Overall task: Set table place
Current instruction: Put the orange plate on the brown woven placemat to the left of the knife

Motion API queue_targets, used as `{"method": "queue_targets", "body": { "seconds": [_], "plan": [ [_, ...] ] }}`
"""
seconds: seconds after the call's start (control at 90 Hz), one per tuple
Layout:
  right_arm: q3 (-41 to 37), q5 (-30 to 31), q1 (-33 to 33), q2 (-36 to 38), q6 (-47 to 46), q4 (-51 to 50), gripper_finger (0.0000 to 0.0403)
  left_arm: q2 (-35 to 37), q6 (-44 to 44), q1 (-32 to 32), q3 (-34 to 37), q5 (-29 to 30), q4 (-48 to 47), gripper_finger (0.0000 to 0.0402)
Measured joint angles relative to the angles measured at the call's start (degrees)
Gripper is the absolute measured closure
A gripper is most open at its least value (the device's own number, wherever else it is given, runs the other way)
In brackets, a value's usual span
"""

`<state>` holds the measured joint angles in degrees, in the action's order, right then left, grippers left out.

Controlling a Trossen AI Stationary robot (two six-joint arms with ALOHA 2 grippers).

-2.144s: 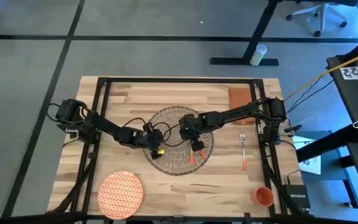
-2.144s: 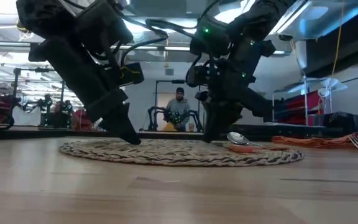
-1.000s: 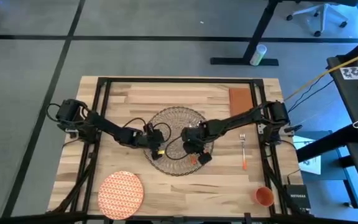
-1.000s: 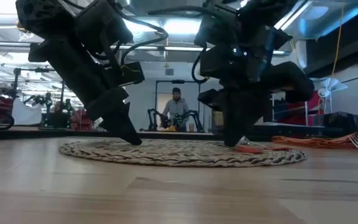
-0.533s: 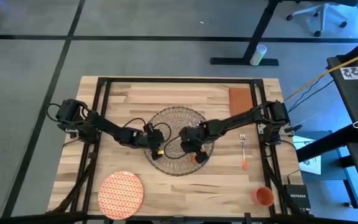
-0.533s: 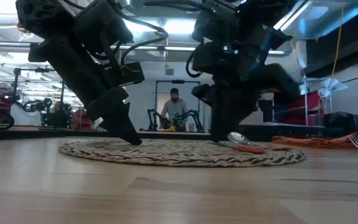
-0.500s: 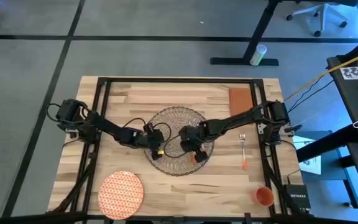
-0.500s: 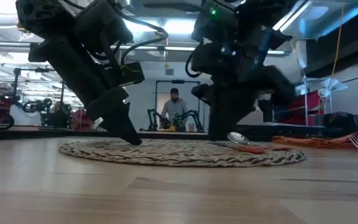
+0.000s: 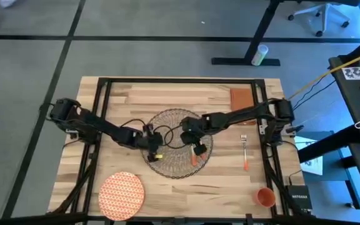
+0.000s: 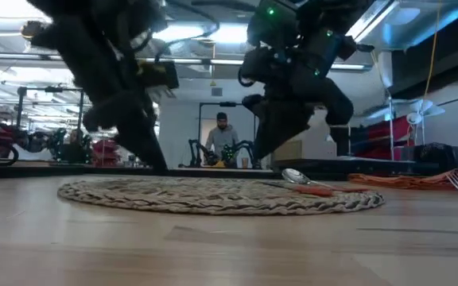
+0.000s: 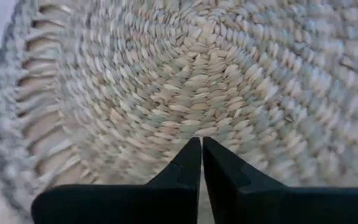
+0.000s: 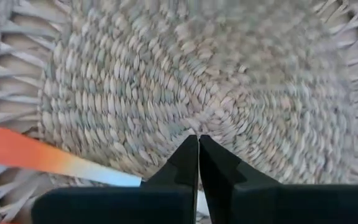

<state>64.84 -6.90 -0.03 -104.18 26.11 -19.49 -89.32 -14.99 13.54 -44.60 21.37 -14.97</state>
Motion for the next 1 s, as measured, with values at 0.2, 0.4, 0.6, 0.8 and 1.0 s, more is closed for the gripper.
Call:
{"method": "queue_targets", "body": {
  "seconds": [0.2,0.4,0.6,0.8,1.0],
  "plan": [
    [0.0,0.5,0.0,0.3,1.8,-0.1,0.0403,4.8,-0.2,0.5,-5.8,-18.0,-13.5,0.0402],
    [0.0,0.7,0.0,0.3,2.7,-0.4,0.0403,6.6,-2.8,0.8,-8.5,-38.3,-21.3,0.0397],
    [0.0,0.7,0.0,0.3,2.9,-1.1,0.0403,6.2,-4.5,3.3,-8.3,-45.2,-28.4,0.0354],
    [0.0,0.7,0.0,0.3,2.9,-1.7,0.0403,6.2,-4.6,5.1,-8.2,-45.3,-31.2,0.0301],
    [0.0,0.7,0.0,0.3,2.9,-1.7,0.0403,6.2,-3.9,6.5,-5.1,-45.3,-29.5,0.0273]
  ]
}}
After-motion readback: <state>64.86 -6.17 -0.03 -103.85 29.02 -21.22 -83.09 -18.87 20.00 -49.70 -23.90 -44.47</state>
